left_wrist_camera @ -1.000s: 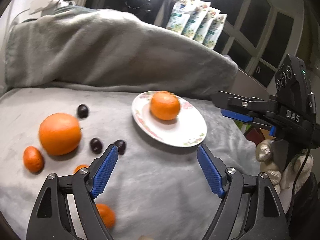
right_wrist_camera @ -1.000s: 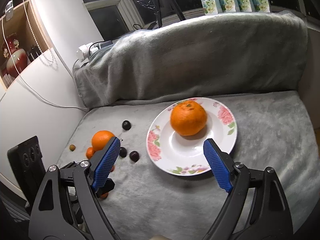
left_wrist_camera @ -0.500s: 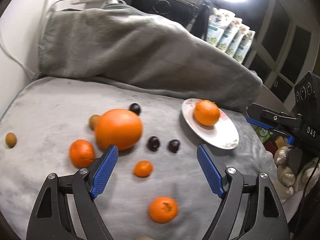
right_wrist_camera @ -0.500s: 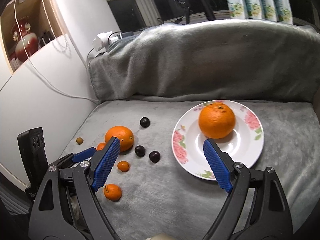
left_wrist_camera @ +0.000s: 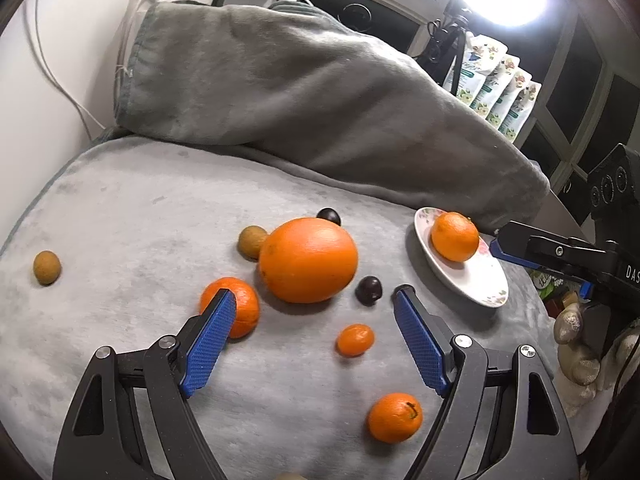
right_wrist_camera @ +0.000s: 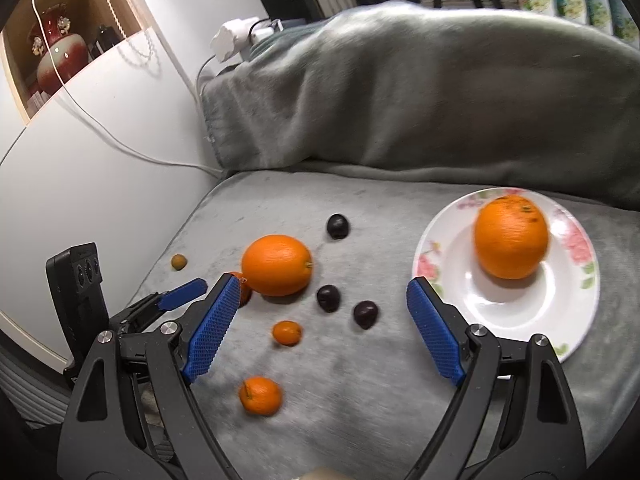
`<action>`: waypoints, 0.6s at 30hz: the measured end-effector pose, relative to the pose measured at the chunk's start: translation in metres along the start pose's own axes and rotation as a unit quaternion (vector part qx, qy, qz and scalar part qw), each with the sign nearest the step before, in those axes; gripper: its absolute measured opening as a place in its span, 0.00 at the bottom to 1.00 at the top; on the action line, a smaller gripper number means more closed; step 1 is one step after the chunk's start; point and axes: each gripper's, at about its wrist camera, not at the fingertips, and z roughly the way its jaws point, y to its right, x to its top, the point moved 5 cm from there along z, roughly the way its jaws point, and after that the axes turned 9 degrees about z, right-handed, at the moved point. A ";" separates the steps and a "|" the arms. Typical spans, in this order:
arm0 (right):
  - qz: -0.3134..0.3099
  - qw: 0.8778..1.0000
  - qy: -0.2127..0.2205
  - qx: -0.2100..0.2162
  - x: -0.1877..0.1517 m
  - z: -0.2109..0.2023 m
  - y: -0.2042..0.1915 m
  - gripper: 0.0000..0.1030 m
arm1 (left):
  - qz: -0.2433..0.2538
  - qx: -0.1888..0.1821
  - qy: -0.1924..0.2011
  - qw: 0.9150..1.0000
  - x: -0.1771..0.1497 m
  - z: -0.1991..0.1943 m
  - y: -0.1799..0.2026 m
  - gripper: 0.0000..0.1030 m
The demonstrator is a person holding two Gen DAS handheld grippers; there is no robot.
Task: Organize fruits
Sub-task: 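Move the right gripper back toward the second large orange, then grasp the second large orange with the right gripper and lift it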
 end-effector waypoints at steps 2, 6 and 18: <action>0.001 1.000 -0.009 0.006 0.001 0.009 -0.005 0.85 | -0.001 -0.001 0.002 1.000 0.001 0.000 -0.003 0.79; 0.003 0.999 -0.027 0.019 0.002 0.024 -0.012 0.85 | 0.007 -0.006 0.008 1.000 0.006 0.003 -0.006 0.78; 0.038 0.994 -0.086 0.056 0.008 0.074 -0.020 0.85 | 0.017 -0.026 -0.005 1.000 0.013 0.023 -0.008 0.71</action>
